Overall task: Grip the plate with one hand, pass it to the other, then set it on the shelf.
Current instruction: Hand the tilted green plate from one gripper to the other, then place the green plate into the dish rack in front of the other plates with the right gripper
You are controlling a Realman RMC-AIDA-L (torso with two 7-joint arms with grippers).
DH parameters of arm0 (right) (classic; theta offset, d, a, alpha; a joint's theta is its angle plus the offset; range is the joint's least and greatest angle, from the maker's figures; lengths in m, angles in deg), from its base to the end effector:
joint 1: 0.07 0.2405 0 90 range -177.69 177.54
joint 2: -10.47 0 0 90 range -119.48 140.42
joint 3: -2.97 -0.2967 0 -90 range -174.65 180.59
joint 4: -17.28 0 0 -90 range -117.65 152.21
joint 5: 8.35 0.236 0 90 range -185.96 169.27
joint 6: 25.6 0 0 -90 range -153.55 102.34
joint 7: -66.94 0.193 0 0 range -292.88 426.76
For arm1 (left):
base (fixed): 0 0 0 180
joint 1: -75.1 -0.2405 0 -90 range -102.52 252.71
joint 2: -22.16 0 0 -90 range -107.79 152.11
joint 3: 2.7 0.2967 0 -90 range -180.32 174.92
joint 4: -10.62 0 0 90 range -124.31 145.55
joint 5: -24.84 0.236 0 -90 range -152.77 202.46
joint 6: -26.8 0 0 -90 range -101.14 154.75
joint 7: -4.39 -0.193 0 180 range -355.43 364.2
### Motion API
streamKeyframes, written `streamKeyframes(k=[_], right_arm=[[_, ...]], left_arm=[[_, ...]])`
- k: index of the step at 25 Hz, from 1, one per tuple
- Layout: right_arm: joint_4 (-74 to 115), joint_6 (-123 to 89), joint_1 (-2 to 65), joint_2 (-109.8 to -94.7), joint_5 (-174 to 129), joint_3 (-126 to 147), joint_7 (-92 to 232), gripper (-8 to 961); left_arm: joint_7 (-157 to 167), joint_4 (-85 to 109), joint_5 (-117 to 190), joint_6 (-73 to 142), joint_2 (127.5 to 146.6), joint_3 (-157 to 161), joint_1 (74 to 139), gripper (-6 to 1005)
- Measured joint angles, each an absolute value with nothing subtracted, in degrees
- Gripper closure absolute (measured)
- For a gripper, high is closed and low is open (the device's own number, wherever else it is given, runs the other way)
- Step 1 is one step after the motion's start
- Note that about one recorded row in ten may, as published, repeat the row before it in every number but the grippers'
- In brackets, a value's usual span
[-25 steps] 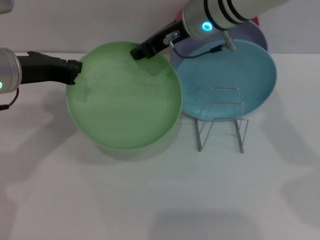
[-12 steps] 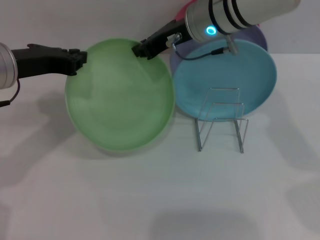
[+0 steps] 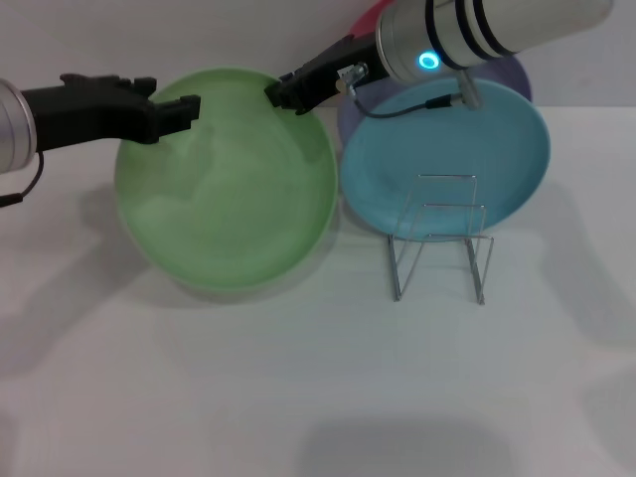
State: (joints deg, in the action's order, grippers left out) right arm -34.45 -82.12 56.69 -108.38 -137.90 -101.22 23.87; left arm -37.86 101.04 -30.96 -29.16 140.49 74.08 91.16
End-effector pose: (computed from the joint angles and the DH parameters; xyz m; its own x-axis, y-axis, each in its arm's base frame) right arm 0.0724 0.5293 -0.1051 0.8900 -0.4015 -0.2161 -0.4558 -0.7942 -0.4019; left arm -0.2009 0.4385 0.0143 0.7893 0.3967 0.4687 0.6119 -0.5704 -0.5478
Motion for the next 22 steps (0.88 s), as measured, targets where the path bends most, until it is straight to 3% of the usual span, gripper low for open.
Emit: streamKeyframes(k=[8, 15, 22], right_arm=[[-35.1, -82.0, 55.7, -108.32, -137.9, -101.5, 24.1, 893], [-40.3, -81.8, 52.7, -108.34, -137.9, -101.7, 25.0, 918], [-52.5, -79.2, 44.6, -108.36, -138.0, -102.7, 24.1, 928]], left_arm=[[-42.6, 106.6, -32.9, -20.5, 140.53, 75.2, 87.6, 250], [-43.6, 107.0, -32.9, -15.4, 140.54, 76.6, 86.4, 206], [-46.3, 105.4, -32.9, 11.5, 140.45, 85.3, 79.3, 182]])
